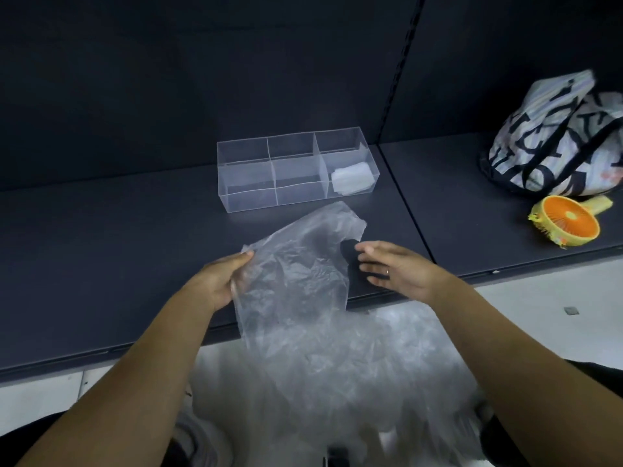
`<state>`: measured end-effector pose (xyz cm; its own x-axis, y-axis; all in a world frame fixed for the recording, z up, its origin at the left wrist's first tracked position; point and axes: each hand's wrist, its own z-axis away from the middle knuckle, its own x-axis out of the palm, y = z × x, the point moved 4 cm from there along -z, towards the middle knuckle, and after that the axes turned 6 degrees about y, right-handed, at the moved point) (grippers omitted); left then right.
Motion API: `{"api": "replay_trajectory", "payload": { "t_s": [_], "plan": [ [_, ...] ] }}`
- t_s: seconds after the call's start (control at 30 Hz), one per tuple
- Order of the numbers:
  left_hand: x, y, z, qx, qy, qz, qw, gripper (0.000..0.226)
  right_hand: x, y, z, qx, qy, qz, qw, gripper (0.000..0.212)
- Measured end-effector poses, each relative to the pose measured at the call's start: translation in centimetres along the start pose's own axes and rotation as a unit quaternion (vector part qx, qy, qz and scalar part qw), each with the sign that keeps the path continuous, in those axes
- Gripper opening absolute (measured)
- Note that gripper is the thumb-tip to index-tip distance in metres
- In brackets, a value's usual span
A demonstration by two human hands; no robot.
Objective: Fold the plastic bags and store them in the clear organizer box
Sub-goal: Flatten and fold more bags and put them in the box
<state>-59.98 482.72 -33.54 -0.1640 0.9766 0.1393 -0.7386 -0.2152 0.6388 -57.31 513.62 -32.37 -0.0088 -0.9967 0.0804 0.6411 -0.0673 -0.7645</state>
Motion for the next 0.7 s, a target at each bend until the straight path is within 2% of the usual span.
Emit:
{"api": "replay_trajectory", "payload": {
  "t_s": [0.1, 0.13, 0.27, 0.37, 0.5, 0.7],
  "plan": [
    [-0.5, 0.7, -0.9, 0.004, 0.010, 0.019, 1.000, 0.039, 0.8, -0.7, -2.0, 0.018, -0.004, -0.130, 0.991, 0.065],
    [-0.7, 0.9, -1.4, 0.002, 0.014, 0.022, 1.000, 0.040, 0.9, -1.1, -2.8, 0.028, 0.002, -0.164, 0.986, 0.066],
    [-1.3, 1.0, -2.2, 0.006, 0.036, 0.023, 0.999, 0.043, 1.9, -2.1, -5.2, 0.051, 0.023, -0.142, 0.988, 0.028],
    [-1.7, 1.2, -2.6, 0.015, 0.055, 0.031, 0.998, 0.045, 2.5, -2.5, -6.6, 0.039, 0.071, -0.148, 0.986, 0.003],
    [-2.7, 2.2, -3.4, 0.039, 0.095, 0.071, 0.992, 0.032, 0.8, -2.7, -7.6, 0.015, 0.163, -0.143, 0.976, 0.011],
    [-3.5, 3.7, -4.7, 0.062, 0.141, 0.108, 0.982, 0.028, -3.8, -4.0, -7.9, -0.012, 0.237, -0.066, 0.969, 0.014]
  ]
}}
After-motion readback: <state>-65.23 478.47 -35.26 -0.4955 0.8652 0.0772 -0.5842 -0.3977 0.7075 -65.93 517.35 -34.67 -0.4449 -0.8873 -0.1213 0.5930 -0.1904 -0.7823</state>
